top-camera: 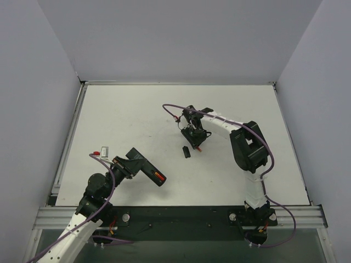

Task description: Load the batteries into the remote control

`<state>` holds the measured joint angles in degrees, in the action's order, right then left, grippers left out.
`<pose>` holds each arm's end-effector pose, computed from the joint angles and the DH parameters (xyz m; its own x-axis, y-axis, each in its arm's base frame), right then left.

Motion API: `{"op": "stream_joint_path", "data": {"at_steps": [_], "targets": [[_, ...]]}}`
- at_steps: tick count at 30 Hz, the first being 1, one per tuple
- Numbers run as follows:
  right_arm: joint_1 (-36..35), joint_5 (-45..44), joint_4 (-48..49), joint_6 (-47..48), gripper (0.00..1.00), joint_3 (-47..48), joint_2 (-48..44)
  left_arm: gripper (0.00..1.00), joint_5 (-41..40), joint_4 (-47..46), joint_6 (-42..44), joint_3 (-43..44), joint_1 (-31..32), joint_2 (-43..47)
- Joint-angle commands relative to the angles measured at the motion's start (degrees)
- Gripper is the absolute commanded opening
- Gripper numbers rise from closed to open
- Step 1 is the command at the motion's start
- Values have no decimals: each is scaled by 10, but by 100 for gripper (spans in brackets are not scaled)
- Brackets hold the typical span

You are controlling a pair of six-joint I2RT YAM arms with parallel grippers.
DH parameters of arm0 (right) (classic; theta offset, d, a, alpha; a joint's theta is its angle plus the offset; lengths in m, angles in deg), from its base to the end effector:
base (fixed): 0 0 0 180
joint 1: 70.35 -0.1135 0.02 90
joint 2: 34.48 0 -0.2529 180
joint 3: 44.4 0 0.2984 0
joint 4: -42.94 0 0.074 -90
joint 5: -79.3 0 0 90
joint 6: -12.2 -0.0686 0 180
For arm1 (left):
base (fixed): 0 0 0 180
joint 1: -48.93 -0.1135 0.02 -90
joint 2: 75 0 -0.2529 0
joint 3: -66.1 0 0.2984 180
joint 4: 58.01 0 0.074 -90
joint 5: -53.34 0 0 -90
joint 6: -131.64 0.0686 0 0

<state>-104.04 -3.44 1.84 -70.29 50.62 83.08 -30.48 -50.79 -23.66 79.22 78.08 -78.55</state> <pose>0.3910 0.2711 0.0960 -0.6611 -0.5966 -0.4550 -0.6893 0.7225 0.0542 0.1745 -0.1058 0.1846 -0.5103 -0.7496 -0.4215 0.2741 0.3228 -0.9059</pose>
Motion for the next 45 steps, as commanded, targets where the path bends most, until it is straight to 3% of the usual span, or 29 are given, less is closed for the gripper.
{"op": "stream_joint_path", "data": {"at_steps": [1,7,17,28,39,45], "targets": [[-8,-27,-14,-2,18,3,29,0,-5,-23,7,12,-1,-1],[-8,-30,-13,-2,1,-24,-1,0,-4,-30,7,11,-1,-8],[-30,-5,40,-41,0,-102,-192,0,-1,-74,-18,-12,-1,-17],[-164,22,187,-124,0,-190,-409,0,-7,-86,-14,-15,-1,-15],[-312,-2,384,-220,0,-254,-461,0,-9,-93,-15,-15,-1,-11],[-342,-19,403,-225,0,-263,-444,0,-6,-104,-22,-15,-1,-11]]}}
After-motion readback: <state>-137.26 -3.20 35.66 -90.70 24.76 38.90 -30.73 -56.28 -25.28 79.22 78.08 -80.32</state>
